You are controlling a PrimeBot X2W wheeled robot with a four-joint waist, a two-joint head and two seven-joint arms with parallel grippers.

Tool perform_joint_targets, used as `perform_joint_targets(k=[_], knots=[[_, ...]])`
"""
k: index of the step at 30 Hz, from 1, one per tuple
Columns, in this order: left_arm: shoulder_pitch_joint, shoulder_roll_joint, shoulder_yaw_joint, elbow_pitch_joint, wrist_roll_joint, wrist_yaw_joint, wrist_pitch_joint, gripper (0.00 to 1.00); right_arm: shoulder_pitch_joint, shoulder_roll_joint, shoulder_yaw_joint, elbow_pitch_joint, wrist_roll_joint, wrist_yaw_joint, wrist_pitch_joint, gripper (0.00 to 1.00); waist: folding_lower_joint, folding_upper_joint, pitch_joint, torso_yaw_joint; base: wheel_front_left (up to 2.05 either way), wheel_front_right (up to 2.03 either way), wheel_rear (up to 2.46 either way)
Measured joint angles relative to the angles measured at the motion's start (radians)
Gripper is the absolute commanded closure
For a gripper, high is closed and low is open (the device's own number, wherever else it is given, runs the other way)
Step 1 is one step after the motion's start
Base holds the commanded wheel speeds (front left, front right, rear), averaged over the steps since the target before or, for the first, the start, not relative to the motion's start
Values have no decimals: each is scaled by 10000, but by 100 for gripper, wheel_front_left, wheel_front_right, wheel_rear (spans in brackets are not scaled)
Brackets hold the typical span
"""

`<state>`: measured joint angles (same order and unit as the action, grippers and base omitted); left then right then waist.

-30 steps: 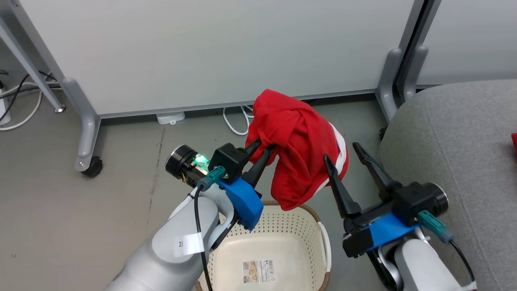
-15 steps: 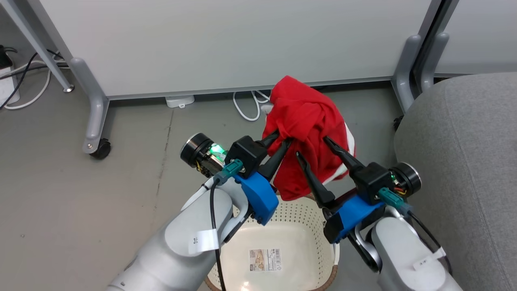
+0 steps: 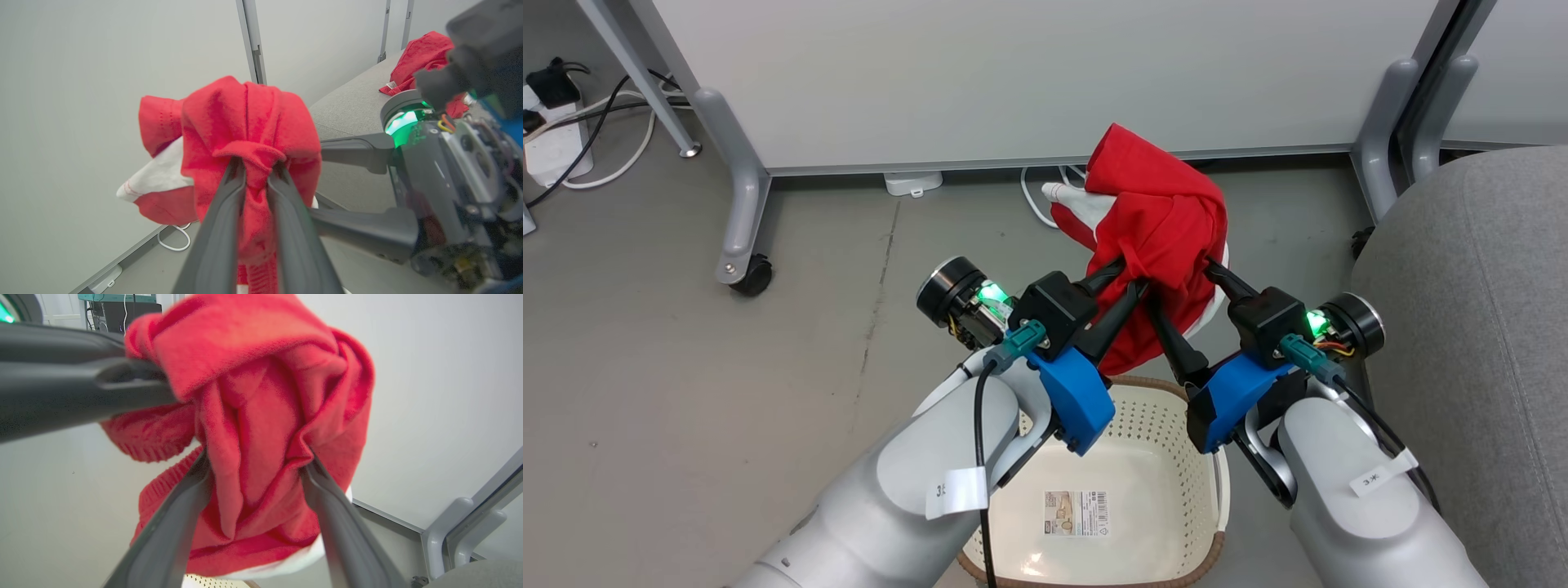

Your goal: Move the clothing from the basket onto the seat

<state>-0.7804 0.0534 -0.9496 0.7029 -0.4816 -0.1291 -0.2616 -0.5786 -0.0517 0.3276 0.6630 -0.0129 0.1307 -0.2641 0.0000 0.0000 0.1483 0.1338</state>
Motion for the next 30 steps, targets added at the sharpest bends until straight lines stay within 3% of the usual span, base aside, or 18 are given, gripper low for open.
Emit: perform_joint_targets(k=[1, 2, 19, 20, 30], knots=[[-3, -4, -25, -15, -15, 0, 0, 100, -45, 4, 2, 61, 105, 0, 0, 39, 0, 0, 5, 18, 0, 0, 0], [-4, -4, -67, -35, -42, 0, 0, 100, -110, 2, 50, 96, 245, 0, 0, 100, 1, 0, 12, 35, 0, 0, 0], [-24, -17, -63, -10, -111, 0, 0, 100, -125, 6, 171, -12, 608, 0, 0, 100, -1, 0, 0, -62, 0, 0, 0], [-23, -19, -21, -15, -107, 0, -2, 3, -124, 6, 144, -42, 660, 0, 0, 100, 0, 0, 5, -70, 0, 0, 0], [-4, -23, 267, -17, 186, 2, -2, 0, -102, 12, -313, -382, 1072, 0, 0, 100, 0, 0, 119, -239, 0, 0, 0]])
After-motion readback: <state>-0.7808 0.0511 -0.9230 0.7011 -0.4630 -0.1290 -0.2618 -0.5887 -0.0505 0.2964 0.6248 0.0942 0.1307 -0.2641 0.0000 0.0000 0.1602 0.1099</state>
